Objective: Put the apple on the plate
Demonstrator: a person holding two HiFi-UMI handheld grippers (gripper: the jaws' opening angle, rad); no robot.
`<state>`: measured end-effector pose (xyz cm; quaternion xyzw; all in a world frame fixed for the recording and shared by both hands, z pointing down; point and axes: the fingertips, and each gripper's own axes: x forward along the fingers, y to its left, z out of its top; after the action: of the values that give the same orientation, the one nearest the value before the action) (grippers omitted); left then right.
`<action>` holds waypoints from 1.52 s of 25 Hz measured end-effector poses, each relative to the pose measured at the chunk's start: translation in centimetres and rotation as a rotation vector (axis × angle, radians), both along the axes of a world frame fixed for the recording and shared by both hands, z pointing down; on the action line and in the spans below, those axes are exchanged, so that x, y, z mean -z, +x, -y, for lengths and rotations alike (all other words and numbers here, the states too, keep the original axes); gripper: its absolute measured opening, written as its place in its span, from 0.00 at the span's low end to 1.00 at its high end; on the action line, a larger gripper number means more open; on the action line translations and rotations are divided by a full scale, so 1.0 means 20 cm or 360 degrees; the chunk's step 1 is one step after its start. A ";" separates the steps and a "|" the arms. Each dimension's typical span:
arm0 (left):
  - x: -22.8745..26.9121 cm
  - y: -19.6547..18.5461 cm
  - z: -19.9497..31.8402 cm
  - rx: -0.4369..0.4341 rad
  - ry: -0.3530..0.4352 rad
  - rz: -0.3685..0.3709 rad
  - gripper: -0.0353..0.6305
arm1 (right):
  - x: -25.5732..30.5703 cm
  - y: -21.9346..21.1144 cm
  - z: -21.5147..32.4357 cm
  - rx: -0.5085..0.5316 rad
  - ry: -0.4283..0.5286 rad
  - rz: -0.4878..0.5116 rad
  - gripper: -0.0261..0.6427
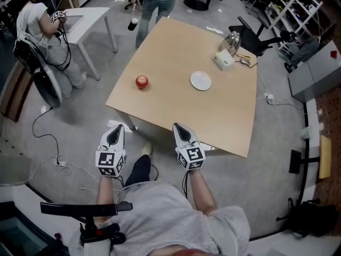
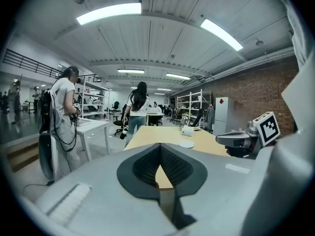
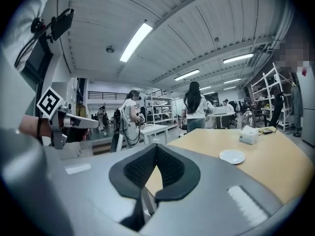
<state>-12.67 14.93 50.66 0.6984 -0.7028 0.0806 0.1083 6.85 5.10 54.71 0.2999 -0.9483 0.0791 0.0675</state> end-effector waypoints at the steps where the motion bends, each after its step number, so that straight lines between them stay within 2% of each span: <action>1: -0.01 -0.02 0.03 0.0001 -0.0007 -0.0001 0.08 | -0.01 -0.03 0.03 0.0007 -0.0003 -0.0004 0.05; 7: -0.07 -0.17 0.21 0.0022 -0.0052 -0.0010 0.08 | -0.07 -0.21 0.23 0.0052 -0.0033 -0.0042 0.05; 17: -0.18 -0.47 0.28 0.0143 -0.0152 -0.0068 0.08 | -0.17 -0.53 0.47 0.0134 -0.0066 -0.0103 0.05; 23: -0.25 -0.59 0.34 0.0185 -0.0198 -0.0102 0.08 | -0.24 -0.71 0.63 0.0147 -0.0080 -0.0103 0.05; 25: -0.27 -0.62 0.33 0.0196 -0.0212 -0.0110 0.08 | -0.27 -0.77 0.66 0.0164 -0.0084 -0.0118 0.10; 31: -0.31 -0.70 0.32 0.0232 -0.0246 -0.0121 0.08 | -0.34 -0.92 0.76 0.0202 -0.0083 -0.0172 0.12; 38: -0.34 -0.79 0.33 0.0274 -0.0278 -0.0135 0.08 | -0.47 -1.05 0.87 0.0246 -0.0129 -0.0234 0.22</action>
<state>-28.43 8.37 57.55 0.6262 -0.7452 0.1022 0.2050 -14.13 -12.27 64.05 0.2280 -0.9571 0.0896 0.1549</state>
